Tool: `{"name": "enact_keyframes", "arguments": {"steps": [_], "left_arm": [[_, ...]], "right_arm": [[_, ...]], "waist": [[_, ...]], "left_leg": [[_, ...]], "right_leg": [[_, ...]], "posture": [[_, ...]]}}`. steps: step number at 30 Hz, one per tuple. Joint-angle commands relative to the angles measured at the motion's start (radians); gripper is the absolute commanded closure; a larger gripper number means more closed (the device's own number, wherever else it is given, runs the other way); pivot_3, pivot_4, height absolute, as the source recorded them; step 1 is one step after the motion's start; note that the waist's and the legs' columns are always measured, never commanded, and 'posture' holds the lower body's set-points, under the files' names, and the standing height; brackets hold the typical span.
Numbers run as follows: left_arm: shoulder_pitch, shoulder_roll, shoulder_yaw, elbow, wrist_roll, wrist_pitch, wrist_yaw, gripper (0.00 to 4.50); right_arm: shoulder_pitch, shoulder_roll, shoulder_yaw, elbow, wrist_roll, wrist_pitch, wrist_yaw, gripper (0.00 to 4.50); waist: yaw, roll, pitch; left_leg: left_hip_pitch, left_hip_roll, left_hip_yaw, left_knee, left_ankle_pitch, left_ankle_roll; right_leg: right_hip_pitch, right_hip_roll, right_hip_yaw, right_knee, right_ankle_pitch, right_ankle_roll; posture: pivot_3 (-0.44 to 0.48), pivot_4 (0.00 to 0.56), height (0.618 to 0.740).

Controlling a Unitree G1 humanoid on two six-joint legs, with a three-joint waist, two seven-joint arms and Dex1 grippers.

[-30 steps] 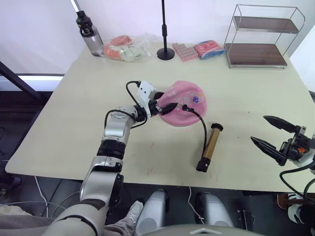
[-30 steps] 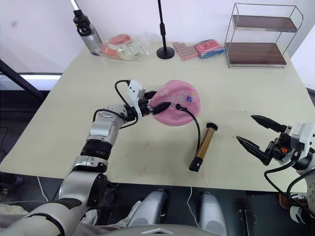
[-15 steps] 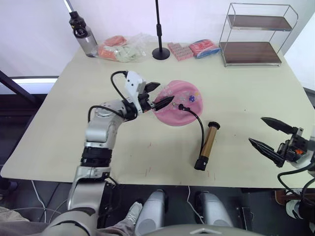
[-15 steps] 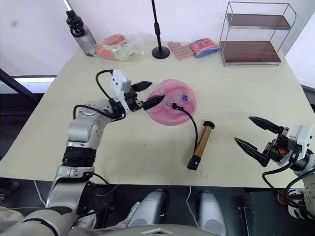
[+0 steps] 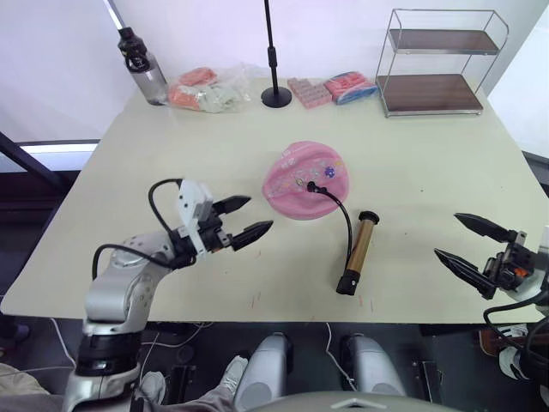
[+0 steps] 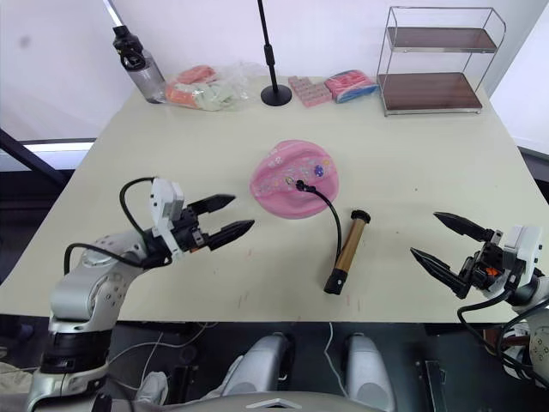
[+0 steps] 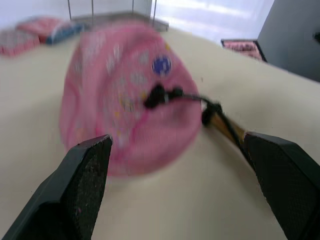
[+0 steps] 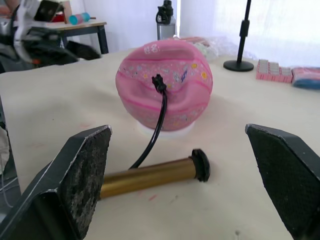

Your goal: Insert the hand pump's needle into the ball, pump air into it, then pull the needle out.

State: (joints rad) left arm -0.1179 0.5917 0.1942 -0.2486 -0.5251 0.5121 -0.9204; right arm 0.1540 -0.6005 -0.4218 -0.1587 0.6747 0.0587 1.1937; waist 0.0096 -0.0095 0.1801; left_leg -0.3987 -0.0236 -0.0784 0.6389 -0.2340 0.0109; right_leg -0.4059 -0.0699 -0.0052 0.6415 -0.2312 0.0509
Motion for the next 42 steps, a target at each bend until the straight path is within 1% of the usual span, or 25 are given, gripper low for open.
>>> {"name": "enact_keyframes", "arguments": {"steps": [1, 5, 12, 18, 26, 29, 34, 38, 42], "left_arm": [[0.087, 0.044, 0.065, -0.025, 0.007, -0.077, -0.027, 0.05], [0.178, 0.061, 0.133, 0.020, -0.020, -0.121, -0.065, 0.05], [0.233, 0.113, 0.177, 0.148, 0.017, -0.257, -0.160, 0.05], [0.247, 0.136, 0.194, 0.240, 0.020, -0.341, -0.214, 0.05], [0.249, 0.173, 0.202, 0.298, 0.011, -0.357, -0.267, 0.05], [0.255, 0.171, 0.183, 0.280, 0.016, -0.348, -0.266, 0.05], [0.276, 0.154, 0.146, 0.212, 0.020, -0.321, -0.236, 0.05], [0.274, 0.121, 0.095, 0.098, 0.006, -0.258, -0.169, 0.05], [0.246, 0.108, 0.028, 0.006, 0.016, -0.154, -0.082, 0.05]], "right_arm": [[-0.001, -0.022, -0.037, 0.029, 0.011, -0.037, 0.035, 0.00], [-0.012, -0.028, -0.059, 0.122, -0.011, -0.080, 0.043, 0.00], [0.001, -0.059, -0.092, 0.246, -0.039, -0.159, 0.086, 0.00], [0.019, -0.082, -0.122, 0.317, -0.039, -0.196, 0.115, 0.00], [0.038, -0.113, -0.139, 0.393, -0.051, -0.248, 0.157, 0.00], [0.043, -0.112, -0.136, 0.390, -0.045, -0.246, 0.167, 0.00], [0.049, -0.103, -0.129, 0.333, -0.018, -0.218, 0.167, 0.00], [0.073, -0.097, -0.108, 0.251, 0.006, -0.181, 0.177, 0.00], [0.090, -0.104, -0.097, 0.202, 0.023, -0.134, 0.188, 0.00]], "waist": [[0.002, 0.000, 0.000], [0.004, 0.000, 0.000], [0.003, 0.000, 0.000], [0.002, 0.000, 0.000], [0.002, 0.000, 0.000], [0.002, 0.000, 0.000], [0.002, 0.000, 0.000], [0.004, 0.000, 0.000], [0.005, 0.000, 0.000]], "left_leg": [[0.001, 0.000, 0.001, 0.000, 0.000, 0.000], [0.002, 0.002, 0.003, 0.003, 0.000, 0.000], [0.002, 0.002, 0.004, 0.003, 0.000, 0.000], [0.002, 0.003, 0.005, 0.003, 0.000, 0.000], [0.002, 0.003, 0.006, 0.003, 0.000, 0.000], [0.002, 0.004, 0.006, 0.003, 0.000, 0.000], [0.003, 0.004, 0.006, 0.003, 0.000, 0.000], [0.003, 0.004, 0.006, 0.003, 0.000, 0.000], [0.002, 0.004, 0.006, 0.004, 0.000, 0.000]], "right_leg": [[0.000, 0.000, 0.000, 0.000, -0.002, -0.003], [0.001, 0.000, 0.002, 0.001, -0.001, -0.004], [0.001, 0.001, 0.002, 0.001, 0.000, -0.005], [0.001, 0.001, 0.002, 0.001, 0.000, -0.005], [0.001, 0.001, 0.002, 0.001, 0.000, -0.005], [0.001, 0.001, 0.003, 0.001, 0.000, -0.005], [0.001, 0.001, 0.003, 0.001, 0.000, -0.005], [0.001, 0.001, 0.003, 0.001, 0.000, -0.005], [0.001, 0.001, 0.003, 0.001, 0.000, -0.005]], "posture": [[0.000, 0.150, 0.740], [0.000, 0.150, 0.740], [0.000, 0.150, 0.740], [0.000, 0.150, 0.740], [0.000, 0.150, 0.740], [0.000, 0.150, 0.740], [0.000, 0.150, 0.740], [0.000, 0.150, 0.740], [0.000, 0.150, 0.740]]}}
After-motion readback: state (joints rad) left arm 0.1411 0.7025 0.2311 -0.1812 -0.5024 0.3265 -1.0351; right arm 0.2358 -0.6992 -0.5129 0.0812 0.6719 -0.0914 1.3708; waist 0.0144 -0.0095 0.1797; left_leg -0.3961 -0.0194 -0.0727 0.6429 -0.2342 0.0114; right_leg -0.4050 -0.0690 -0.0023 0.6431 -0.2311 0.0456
